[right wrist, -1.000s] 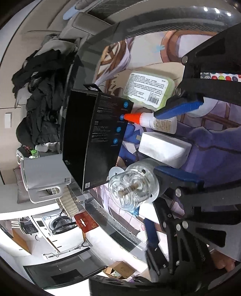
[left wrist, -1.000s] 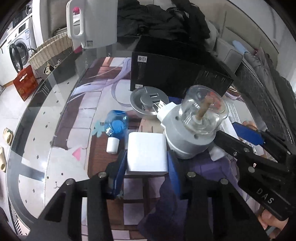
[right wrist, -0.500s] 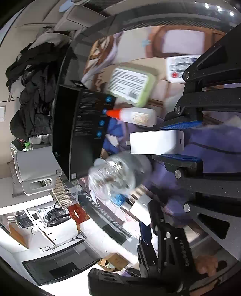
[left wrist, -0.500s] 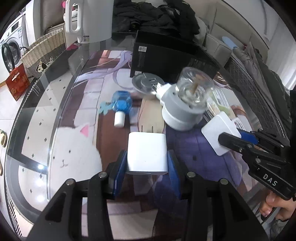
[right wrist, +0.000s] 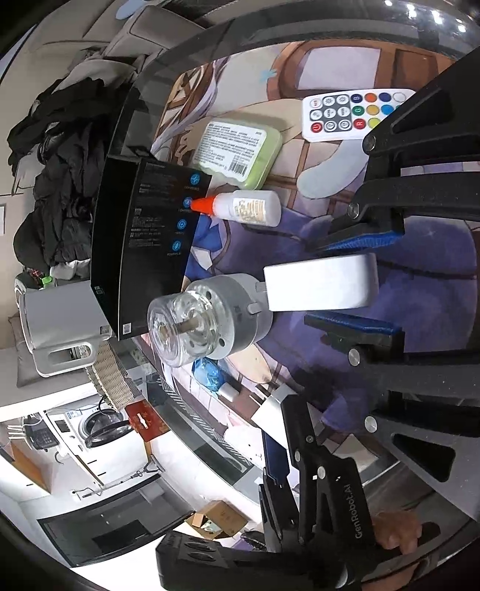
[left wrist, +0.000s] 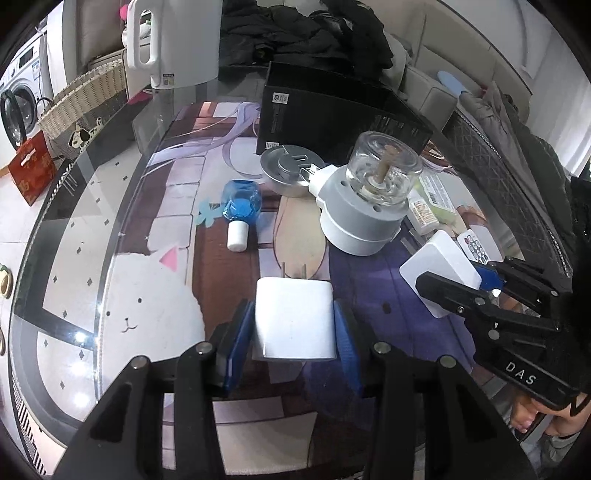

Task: Organize rigid objects
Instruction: 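Carry both chargers over the black box and open both tools to drop them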

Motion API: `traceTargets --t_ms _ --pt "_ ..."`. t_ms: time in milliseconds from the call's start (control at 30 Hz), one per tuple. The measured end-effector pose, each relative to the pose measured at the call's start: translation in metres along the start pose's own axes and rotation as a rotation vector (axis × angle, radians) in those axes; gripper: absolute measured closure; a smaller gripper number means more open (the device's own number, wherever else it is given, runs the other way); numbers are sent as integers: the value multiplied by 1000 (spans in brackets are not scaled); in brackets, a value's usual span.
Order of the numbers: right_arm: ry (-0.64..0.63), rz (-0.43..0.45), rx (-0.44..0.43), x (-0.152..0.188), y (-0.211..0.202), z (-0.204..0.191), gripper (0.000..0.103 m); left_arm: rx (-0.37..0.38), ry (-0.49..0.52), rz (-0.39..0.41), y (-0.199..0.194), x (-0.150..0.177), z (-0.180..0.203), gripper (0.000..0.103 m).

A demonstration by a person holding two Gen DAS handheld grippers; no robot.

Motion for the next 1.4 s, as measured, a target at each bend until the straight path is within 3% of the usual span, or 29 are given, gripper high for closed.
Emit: traceTargets --t_ms 200,400,600,967,1167,1400 --pt "-4 22 -9 1 -4 2 80 -9 15 7 -3 -1 3 61" --pt "-2 45 -19 1 -11 0 81 -20 36 44 -12 -6 9 61" --pt "15 131 3 -10 -33 5 81 -14 57 125 -30 -20 19 61" --pt "26 484 133 -32 -110 8 81 -37 174 415 -93 -50 51 61" --pt "23 532 130 -54 -123 6 81 12 178 443 -103 -86 53 61" --pt "25 580 145 -109 -129 19 81 -3 175 451 -93 -144 40 61"
Point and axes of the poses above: each gripper's, at about its wrist camera, not at the fingertips, and y roughly the way its jaws point, z to its right, x to its underside, the point moved 5 cm from there along y, roughly the way its jaws point, and after that the axes turned 8 degrees about x, right-handed, at the moved point
